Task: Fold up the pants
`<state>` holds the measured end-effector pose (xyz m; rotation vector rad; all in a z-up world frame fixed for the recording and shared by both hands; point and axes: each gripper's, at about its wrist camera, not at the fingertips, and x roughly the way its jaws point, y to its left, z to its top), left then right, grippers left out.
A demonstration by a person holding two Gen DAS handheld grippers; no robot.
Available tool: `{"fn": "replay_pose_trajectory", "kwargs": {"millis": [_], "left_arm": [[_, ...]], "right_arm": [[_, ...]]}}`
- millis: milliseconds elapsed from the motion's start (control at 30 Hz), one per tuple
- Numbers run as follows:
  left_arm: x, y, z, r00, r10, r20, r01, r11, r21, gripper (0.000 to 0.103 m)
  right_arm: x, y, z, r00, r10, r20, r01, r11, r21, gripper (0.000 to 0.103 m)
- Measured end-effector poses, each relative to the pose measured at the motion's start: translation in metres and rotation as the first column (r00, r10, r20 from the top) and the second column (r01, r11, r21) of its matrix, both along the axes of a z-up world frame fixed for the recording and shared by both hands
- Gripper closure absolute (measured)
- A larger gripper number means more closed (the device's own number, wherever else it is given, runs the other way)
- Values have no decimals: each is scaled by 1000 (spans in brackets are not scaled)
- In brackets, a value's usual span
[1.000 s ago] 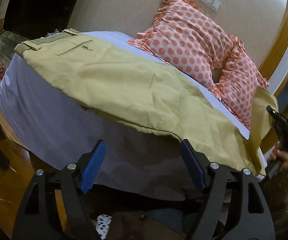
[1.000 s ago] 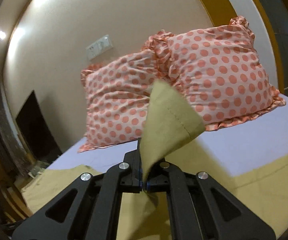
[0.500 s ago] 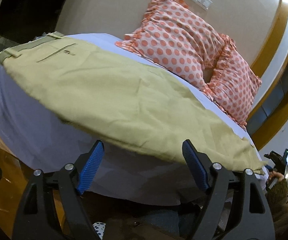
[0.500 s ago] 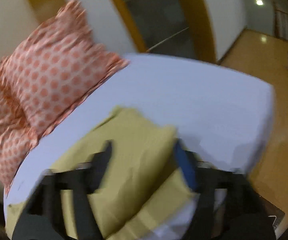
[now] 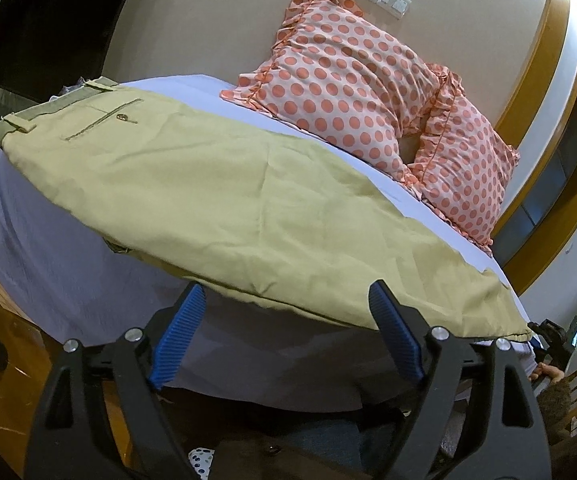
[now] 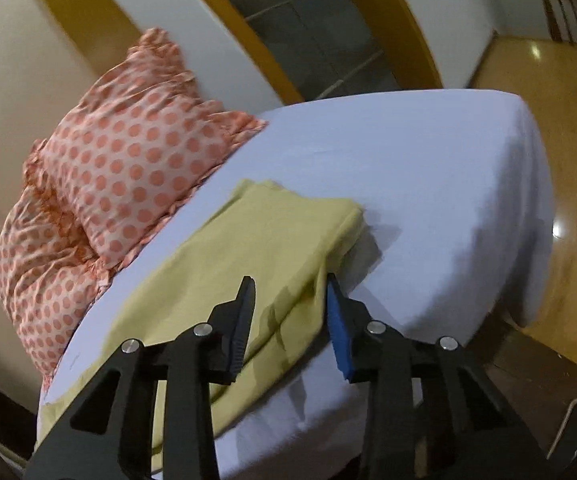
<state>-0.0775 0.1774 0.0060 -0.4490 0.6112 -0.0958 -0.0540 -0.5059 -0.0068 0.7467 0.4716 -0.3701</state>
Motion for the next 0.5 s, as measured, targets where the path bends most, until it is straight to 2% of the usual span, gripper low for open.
{"fn": "replay_pose_trajectory", "kwargs": {"millis": [33,100,133,167,200,233,267,300,333,367,433,500], "left_arm": [[-1,0,0,1000,-2,-1,2,1000,1,19],[-3,0,1,1000,-3,2,3,1000,0,19],[-4,1,2,1000,0,4,0,1000,-1,19],[-6,2,2,1000,6,7,-6,1000,-2,19],[-7,3,2,1000,12,6,-12,1000,-2,19],[-9,5,2,1000,20,7,-20,1000,-3,19],[-12,8,2,999,31,12,-31,1000,-7,19],[-13,11,2,999,38,14,-37,999,-10,19],[-15,13,2,999,44,18,-44,999,-13,19],[-15,16,1,999,51,19,-51,999,-18,19],[-13,18,-2,999,51,10,-51,998,-27,19],[-10,19,-4,999,41,3,-41,999,-33,19]], "right_arm": [[2,0,-1,1000,-1,26,0,1000,14,67],[6,0,-1,997,6,77,-8,1000,28,77],[12,-1,-3,997,13,77,-15,1000,22,87],[19,-1,-5,999,12,41,-13,1000,14,95],[22,0,-4,1000,9,22,-9,1000,1,95],[20,1,-2,1000,-8,9,8,1000,5,94],[16,3,2,999,-41,-26,41,999,9,85],[10,5,3,997,-61,-41,62,998,5,81],[4,10,7,994,-95,-59,93,995,-34,66],[1,15,10,990,-123,-73,117,990,-82,56],[1,19,8,990,-122,-75,112,986,-123,52],[3,19,6,992,-116,-49,110,986,-125,53]]}}
